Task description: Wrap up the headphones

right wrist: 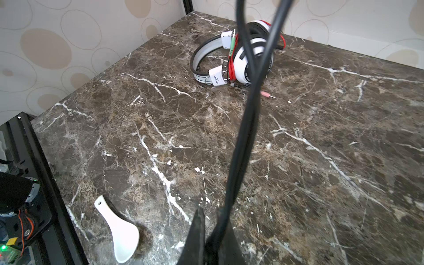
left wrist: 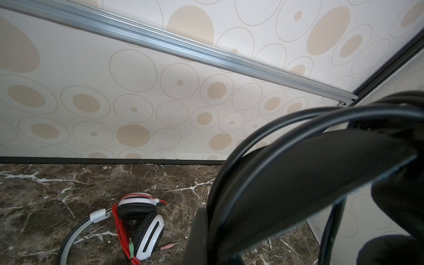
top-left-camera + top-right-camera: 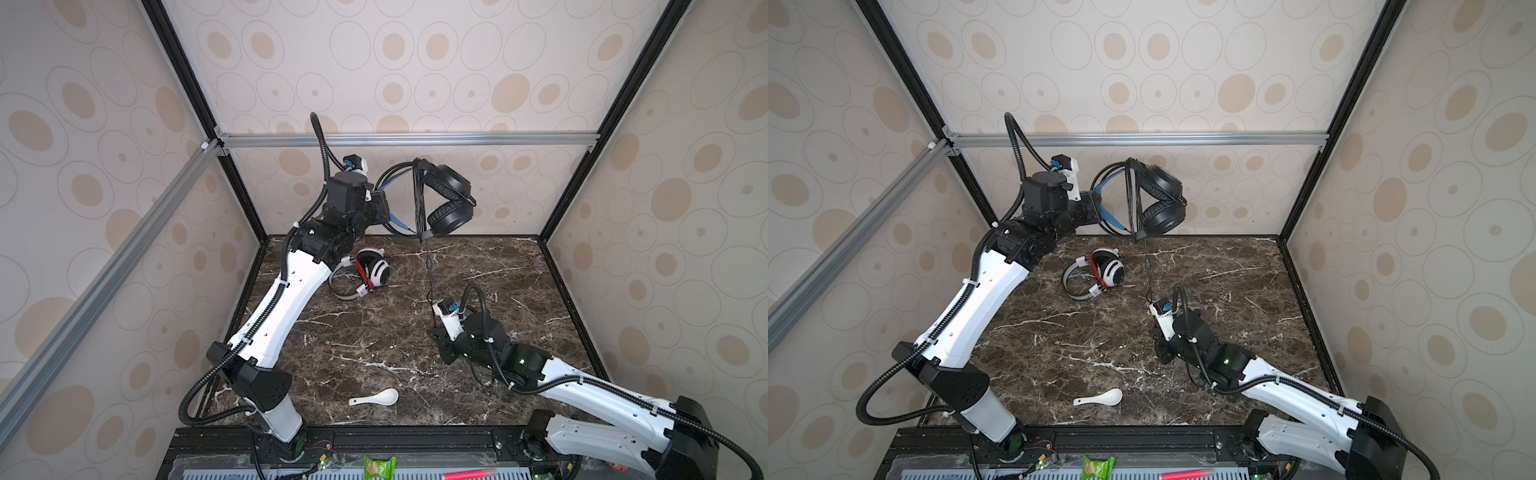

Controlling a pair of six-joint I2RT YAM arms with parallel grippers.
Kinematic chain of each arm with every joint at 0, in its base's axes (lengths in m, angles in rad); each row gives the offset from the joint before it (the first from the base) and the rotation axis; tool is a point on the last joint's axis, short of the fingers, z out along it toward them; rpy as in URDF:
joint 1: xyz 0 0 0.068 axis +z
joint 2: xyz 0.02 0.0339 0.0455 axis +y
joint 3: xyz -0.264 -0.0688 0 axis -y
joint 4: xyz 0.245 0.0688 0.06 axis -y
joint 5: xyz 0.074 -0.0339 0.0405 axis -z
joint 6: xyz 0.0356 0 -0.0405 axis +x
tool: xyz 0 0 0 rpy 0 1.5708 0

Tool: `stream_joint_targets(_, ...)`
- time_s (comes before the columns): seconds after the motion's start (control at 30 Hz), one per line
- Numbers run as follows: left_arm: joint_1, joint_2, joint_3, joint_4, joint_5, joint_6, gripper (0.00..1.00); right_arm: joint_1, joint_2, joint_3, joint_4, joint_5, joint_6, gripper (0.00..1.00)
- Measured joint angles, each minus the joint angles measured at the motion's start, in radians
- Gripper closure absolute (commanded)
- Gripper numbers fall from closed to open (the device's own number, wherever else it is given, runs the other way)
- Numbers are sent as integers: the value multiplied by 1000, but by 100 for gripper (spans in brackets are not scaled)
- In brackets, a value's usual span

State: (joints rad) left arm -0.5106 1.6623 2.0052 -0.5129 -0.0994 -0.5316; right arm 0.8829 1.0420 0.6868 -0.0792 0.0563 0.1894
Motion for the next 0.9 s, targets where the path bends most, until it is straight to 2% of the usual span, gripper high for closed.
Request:
stream_joint_targets(0.5, -20, 14, -89, 79, -128, 9, 100, 176, 104, 164, -69, 52, -84, 100)
stream_joint_targets(0.7, -20, 15, -166, 140, -206, 108, 100, 220, 101, 290, -183, 76, -129, 100)
stream_joint_targets(0.9, -25, 14, -332, 203, -273, 226, 100, 227, 103, 542, -360, 102, -232, 100)
